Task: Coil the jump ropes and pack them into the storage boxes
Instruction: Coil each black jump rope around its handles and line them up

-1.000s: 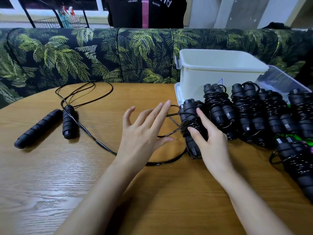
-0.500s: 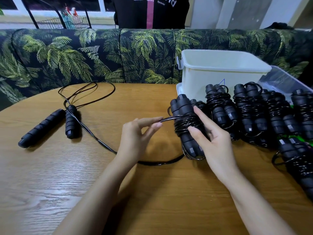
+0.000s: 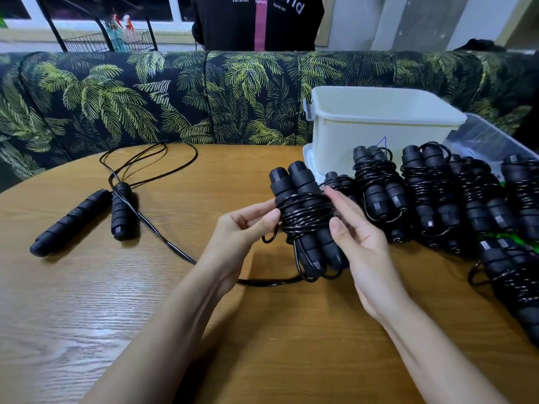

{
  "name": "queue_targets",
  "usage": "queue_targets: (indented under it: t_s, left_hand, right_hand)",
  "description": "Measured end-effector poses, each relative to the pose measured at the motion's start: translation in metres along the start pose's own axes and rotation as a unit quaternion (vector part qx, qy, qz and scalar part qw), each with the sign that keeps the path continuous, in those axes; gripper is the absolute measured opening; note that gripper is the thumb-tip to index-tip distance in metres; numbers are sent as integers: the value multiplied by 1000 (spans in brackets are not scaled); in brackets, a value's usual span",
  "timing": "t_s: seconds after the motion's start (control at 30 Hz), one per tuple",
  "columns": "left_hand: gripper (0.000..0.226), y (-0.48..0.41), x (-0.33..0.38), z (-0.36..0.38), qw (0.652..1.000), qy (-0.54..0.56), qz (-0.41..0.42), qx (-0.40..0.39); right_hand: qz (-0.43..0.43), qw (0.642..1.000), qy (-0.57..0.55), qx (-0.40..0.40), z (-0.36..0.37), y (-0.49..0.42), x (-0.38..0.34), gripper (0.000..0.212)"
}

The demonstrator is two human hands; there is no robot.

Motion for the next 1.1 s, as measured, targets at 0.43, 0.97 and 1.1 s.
queue_targets:
  t_s: [0.43, 0.97, 1.1]
  left_hand:
    - [21, 14, 3, 12, 996, -27, 50, 75]
    - [28, 44, 62, 20, 743, -479, 432, 178]
    - [33, 35, 62, 4, 864, -329, 353, 145]
  right_hand:
    - [-141, 826, 546, 26, 24, 10, -25, 85]
    - [-157, 837, 523, 39, 14, 7, -24, 58]
    - [-178, 842, 509, 5, 19, 9, -24, 58]
Point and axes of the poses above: each hand's wrist, its own y-axis away from the middle knuckle, its own z-axis out of the palm, x = y × z, the point moved 10 cm from there along -y, towards the middle knuckle, and after that the axes turned 5 degrees about -z, right-handed, at the moved point
